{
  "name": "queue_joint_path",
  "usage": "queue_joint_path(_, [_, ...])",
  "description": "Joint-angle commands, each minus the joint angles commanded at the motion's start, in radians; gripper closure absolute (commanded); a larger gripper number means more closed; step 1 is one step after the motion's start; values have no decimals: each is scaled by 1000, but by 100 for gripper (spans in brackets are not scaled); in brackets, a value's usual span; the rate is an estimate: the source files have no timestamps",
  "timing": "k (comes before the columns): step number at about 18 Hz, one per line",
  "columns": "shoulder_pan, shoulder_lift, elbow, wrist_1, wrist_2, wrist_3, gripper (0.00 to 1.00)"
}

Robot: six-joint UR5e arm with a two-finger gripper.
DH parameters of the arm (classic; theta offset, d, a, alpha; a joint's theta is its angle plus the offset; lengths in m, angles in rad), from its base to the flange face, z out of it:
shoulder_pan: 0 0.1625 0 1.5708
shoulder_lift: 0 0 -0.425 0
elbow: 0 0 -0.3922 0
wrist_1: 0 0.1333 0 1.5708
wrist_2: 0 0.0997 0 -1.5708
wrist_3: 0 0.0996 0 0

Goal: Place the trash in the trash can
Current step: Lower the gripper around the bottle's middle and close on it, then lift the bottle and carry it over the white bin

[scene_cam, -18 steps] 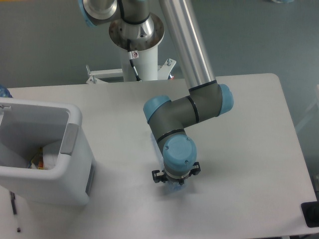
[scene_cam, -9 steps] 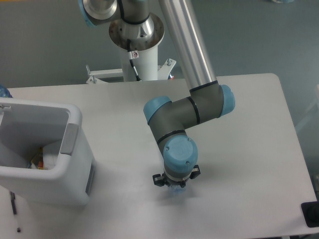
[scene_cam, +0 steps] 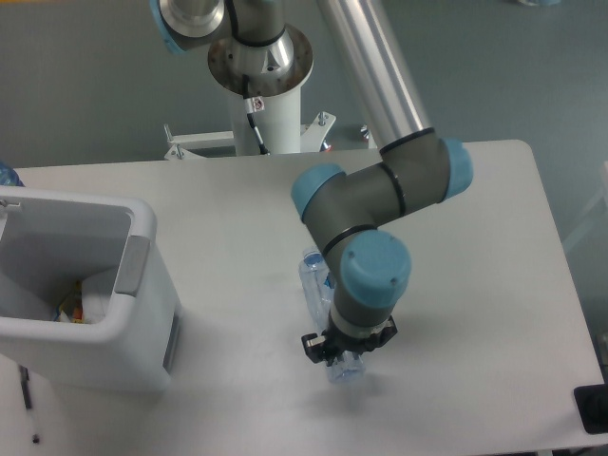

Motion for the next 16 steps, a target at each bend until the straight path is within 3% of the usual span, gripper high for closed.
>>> queue_joint_path(8, [34,54,87,3,-221,-60,53])
queue_joint_path(16, [26,161,166,37,-469,-135,53])
